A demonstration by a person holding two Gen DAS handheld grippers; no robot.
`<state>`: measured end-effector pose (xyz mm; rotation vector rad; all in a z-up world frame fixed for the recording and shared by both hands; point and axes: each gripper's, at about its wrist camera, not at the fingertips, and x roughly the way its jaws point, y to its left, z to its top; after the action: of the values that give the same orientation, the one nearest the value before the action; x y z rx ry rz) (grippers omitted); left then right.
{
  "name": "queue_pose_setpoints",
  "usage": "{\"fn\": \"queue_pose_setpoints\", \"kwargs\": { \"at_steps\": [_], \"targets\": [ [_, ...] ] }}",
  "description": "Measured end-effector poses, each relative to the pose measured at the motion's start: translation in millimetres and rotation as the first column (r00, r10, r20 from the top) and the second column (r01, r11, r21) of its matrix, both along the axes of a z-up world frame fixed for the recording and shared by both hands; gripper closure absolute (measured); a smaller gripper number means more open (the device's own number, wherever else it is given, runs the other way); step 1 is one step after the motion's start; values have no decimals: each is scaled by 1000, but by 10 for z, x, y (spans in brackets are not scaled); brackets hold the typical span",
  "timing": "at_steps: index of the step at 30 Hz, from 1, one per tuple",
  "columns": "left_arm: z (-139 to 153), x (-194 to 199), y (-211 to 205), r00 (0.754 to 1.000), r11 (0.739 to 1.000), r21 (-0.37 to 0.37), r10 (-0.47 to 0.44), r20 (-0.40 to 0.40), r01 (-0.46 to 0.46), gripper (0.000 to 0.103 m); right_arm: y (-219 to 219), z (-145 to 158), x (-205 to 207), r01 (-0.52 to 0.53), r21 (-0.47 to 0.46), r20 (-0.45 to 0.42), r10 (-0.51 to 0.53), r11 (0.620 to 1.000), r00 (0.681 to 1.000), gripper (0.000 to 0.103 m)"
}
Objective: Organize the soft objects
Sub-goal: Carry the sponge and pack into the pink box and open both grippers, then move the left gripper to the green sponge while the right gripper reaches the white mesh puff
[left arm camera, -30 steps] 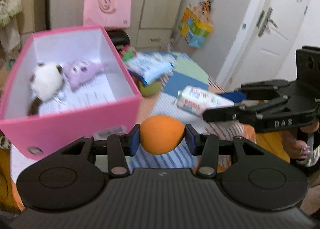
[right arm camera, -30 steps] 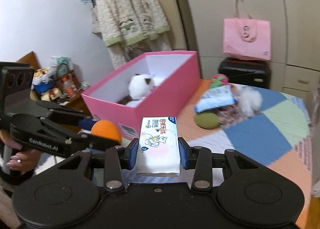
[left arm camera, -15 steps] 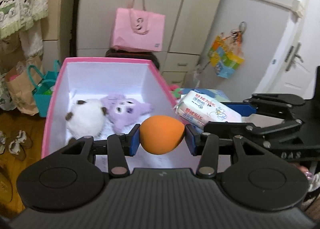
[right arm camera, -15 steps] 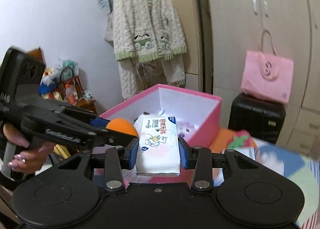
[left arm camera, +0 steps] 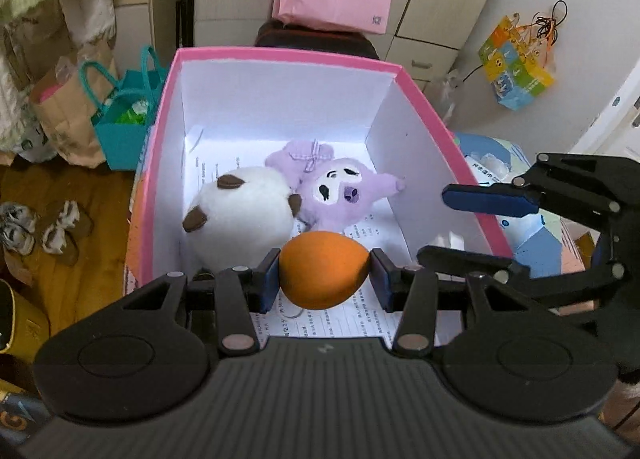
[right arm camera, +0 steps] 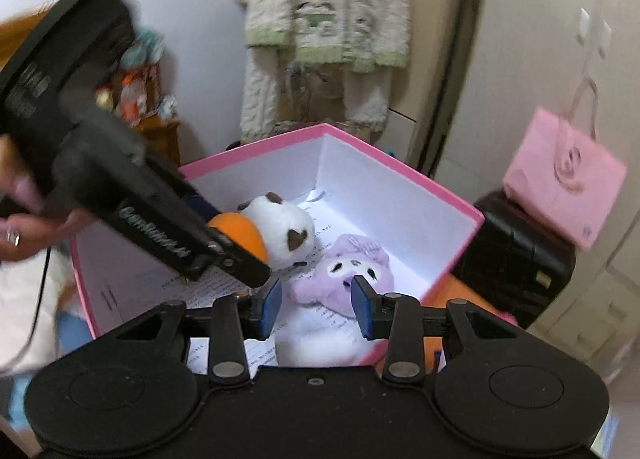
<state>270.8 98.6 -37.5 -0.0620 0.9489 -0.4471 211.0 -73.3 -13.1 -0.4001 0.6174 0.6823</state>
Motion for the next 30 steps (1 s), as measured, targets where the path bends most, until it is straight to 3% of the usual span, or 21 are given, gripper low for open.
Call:
{"fn": "queue_pose_setpoints", "kwargs": {
  "at_steps": [6, 9, 21, 25, 30],
  "targets": [
    [-91, 30, -32, 999, 1000, -1, -11, -33, 11, 55, -9, -65, 28, 10, -40, -15, -10, 999, 1000, 67],
    [-87, 36, -57, 1000, 1000, 9, -7, -30, 8, 42, -62, -24, -41, 18, -26, -9, -18, 1000, 1000, 67],
    [323, -490, -227, 989, 993, 57, -105, 103, 99, 39, -269, 272, -506, 52, -9, 44, -52, 999, 998, 66],
    [470, -752, -336, 980, 989, 72, -139, 145, 130, 39, -522, 404, -692, 78, 38, 51, -80, 996, 996, 66],
    [614, -1078, -482, 958, 979, 48, -204, 200, 199, 41, -1030, 515, -852, 153, 170, 1, -156, 973, 988, 65]
  ]
}}
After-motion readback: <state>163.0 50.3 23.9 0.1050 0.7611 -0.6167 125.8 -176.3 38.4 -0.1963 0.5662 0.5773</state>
